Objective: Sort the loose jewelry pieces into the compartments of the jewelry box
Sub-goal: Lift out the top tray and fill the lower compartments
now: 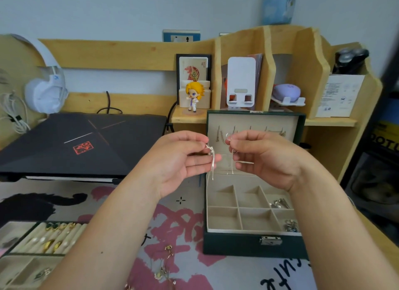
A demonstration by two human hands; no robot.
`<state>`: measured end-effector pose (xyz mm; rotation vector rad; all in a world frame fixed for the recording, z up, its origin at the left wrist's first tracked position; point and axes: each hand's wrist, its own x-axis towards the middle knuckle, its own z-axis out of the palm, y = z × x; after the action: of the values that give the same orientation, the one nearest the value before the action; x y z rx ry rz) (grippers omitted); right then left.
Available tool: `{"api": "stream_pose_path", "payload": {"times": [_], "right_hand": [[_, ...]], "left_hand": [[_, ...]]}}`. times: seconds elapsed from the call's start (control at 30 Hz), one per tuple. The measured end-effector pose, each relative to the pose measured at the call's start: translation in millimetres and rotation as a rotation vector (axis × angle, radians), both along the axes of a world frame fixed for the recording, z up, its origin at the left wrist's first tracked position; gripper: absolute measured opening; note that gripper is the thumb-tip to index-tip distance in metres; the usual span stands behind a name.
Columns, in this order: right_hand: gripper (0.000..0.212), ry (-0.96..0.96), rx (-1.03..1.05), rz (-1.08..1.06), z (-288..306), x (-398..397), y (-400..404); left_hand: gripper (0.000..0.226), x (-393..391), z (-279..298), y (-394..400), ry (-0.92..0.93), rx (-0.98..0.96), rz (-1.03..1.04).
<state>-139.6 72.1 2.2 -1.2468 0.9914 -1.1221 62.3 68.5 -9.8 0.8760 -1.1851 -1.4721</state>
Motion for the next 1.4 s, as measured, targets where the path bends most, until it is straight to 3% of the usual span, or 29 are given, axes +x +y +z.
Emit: {"api": "stream_pose_path", "payload": {"times": [0.2,0.33,0.63,0.7,0.83,1.1,1.4], "right_hand": [[0.018,-0.010,-0.012,-0.011,0,2,1],[0.018,0.039,-0.041,-0.026,-1,2,1],[0.021,0.647,-0.328,-0.243,2,13,5],[0.021,0.693,-0.333,-0.205,4,15,7],[0.018,0.670,-0.253,-0.104,5,17,9],[0.021,0.480,-0.156,-0.153,6,20,10],[0.022,0.500,-0.043,-0.122,5,25,13]], "left_hand": [[0.016,0,-2,-2,-0.016,-0.001,0.011],[0.014,-1,-4,-1,-0.146,-0.076,0.045],[0.011,-8,-5,2,-0.156,-0.070,0.149],[0.010,-9,-5,2,-0.139,-0.064,0.178],[0.010,-11,-5,1,-0.108,-0.066,0.240],[0.012,-16,-5,3,-0.130,-0.105,0.307],[0.012,-21,-9,3,-0.170,-0.184,0.398]]}}
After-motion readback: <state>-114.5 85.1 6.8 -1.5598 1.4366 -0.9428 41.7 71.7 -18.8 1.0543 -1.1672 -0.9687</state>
